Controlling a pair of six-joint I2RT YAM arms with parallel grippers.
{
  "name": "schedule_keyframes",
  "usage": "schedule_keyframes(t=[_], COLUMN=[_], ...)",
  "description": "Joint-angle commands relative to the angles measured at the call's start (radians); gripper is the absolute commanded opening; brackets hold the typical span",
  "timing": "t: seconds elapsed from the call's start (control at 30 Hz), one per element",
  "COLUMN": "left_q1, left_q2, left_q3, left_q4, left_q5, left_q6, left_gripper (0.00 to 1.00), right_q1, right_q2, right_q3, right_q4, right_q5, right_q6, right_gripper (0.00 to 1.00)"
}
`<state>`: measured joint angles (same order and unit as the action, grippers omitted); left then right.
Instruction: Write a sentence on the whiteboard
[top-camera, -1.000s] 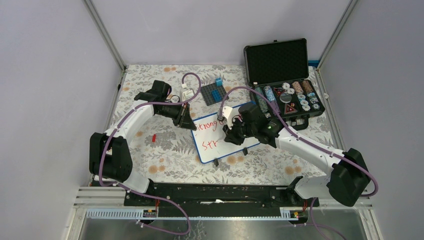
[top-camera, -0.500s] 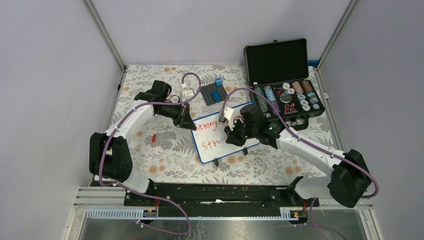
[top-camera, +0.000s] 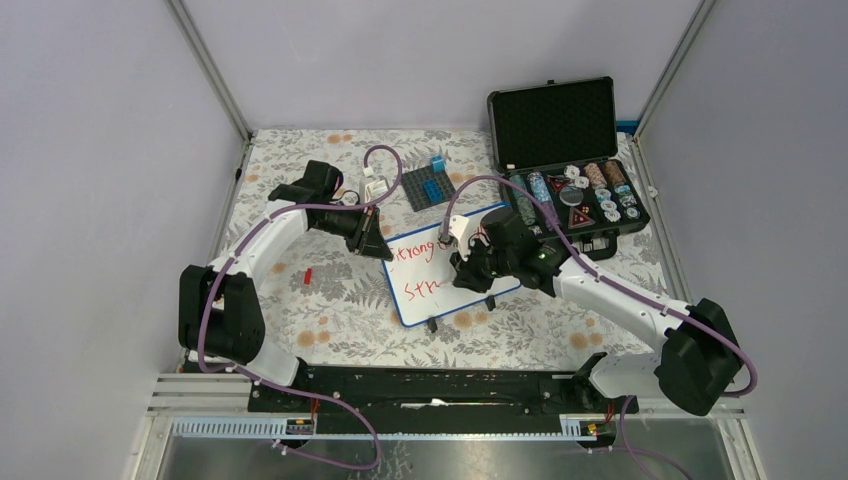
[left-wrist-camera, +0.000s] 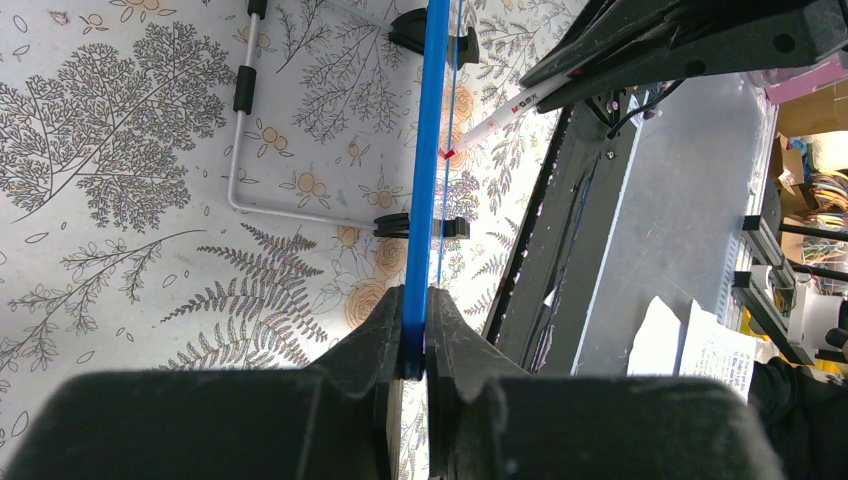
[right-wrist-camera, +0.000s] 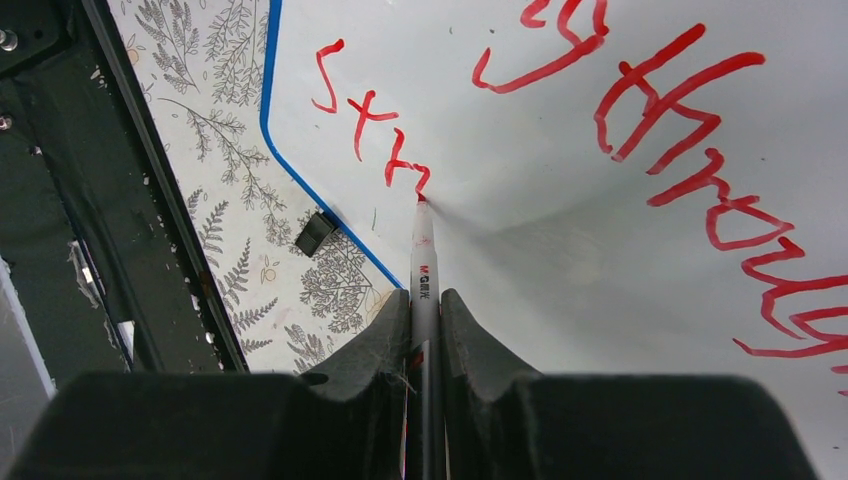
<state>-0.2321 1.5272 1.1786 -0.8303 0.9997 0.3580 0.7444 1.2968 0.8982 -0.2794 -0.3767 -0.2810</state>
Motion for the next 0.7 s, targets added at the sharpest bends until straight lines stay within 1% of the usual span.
schedule_keyframes(t=[0.0,0.67], left_q1=[-0.003,-0.003], left_q2=[0.009,0.009], left_q3=[0.032,0.028], left_q4=[0.033,0.032], left_q5=[-0.050,-0.049], left_q6=[0.028,0.032], left_gripper=[0.00,0.00], right_q1=[-0.034,-0.043], right_q2=[-0.018,-0.004], right_q3=[0.040,0.095], right_q4=[-0.005,-0.011], right_q5=[0.033,0.046], right_q6=[-0.019,-0.026], right_gripper=[0.00,0.00])
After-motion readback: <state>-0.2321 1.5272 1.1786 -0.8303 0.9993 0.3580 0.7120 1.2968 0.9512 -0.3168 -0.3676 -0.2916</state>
